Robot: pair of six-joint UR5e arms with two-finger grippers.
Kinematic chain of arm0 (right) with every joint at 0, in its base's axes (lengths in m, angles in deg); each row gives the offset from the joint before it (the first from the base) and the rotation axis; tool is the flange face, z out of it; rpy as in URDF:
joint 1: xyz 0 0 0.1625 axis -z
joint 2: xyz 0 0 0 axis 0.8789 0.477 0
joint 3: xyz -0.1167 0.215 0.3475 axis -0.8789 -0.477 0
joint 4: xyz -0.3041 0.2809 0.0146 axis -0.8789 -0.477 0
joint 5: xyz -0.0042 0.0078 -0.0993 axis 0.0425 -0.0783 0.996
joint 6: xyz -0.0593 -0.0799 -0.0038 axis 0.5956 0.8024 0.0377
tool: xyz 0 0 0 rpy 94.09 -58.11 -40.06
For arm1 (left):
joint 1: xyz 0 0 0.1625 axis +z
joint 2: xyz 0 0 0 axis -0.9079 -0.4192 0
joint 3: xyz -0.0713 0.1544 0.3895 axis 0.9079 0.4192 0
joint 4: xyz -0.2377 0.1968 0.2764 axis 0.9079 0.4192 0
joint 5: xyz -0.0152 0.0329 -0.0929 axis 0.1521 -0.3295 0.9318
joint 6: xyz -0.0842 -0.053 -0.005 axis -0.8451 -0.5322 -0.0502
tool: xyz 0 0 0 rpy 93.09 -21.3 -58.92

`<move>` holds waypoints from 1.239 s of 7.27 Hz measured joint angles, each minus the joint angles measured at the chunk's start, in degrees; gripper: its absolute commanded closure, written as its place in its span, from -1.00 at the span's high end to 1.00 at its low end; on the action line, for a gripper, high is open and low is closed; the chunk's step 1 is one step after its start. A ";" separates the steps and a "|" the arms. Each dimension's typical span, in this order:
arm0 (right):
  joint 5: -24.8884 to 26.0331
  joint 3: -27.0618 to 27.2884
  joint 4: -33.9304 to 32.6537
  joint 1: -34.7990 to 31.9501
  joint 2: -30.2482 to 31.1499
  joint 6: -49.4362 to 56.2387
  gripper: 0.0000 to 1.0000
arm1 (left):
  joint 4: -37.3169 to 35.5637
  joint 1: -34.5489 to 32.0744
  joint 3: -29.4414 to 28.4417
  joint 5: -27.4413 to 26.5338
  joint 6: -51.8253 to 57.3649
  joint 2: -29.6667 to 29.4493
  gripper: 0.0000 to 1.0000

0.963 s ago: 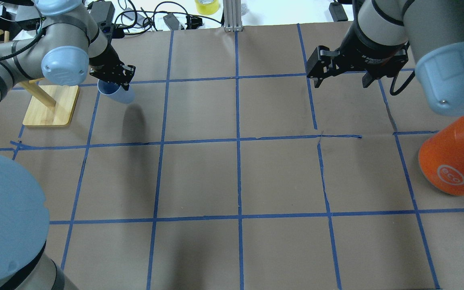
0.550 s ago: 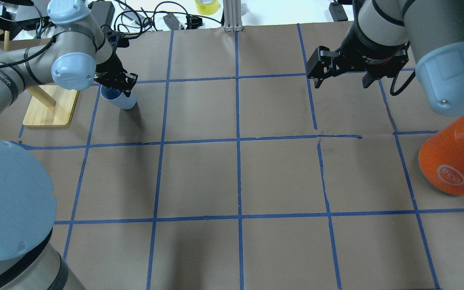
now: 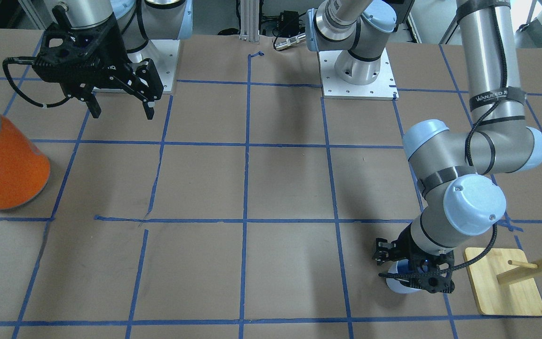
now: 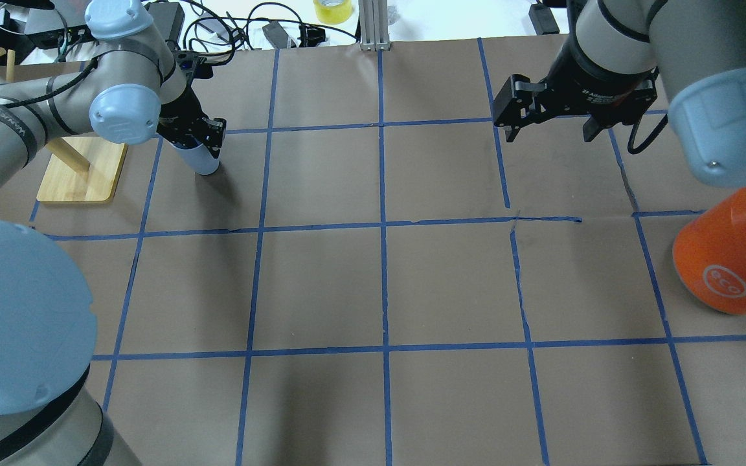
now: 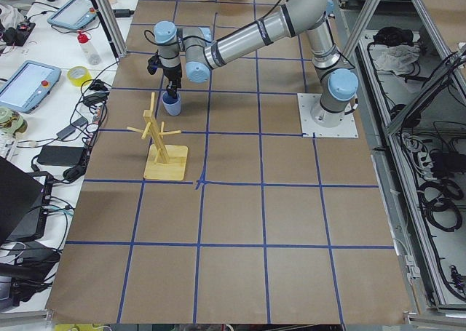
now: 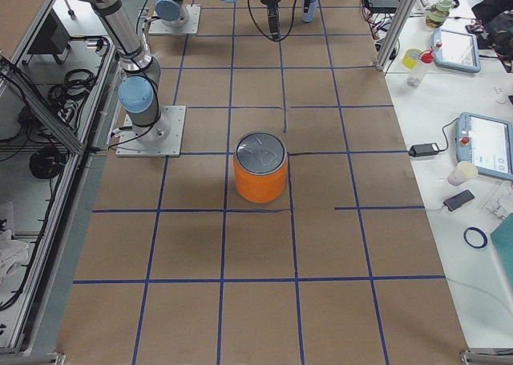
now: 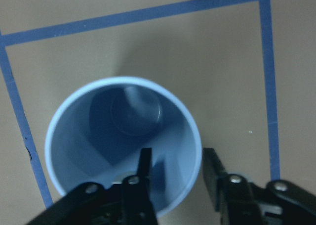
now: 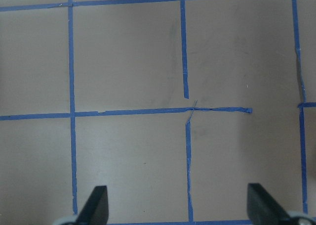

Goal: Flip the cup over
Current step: 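Lower the cup upright onto the table with the left gripper, then open the left gripper and lift it away from the upright cup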

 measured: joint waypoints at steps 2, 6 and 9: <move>0.00 0.00 0.00 0.02 -0.01 0.00 1.00 | 2.26 -1.52 -0.24 -0.11 -0.43 2.62 0.62; 0.06 0.00 0.00 -0.02 -0.01 0.00 1.00 | 15.61 -8.57 -0.90 -1.31 -7.81 13.77 0.69; 0.05 0.00 0.02 0.05 0.00 0.00 1.00 | 23.96 -11.37 -0.88 -1.90 -9.97 22.89 0.69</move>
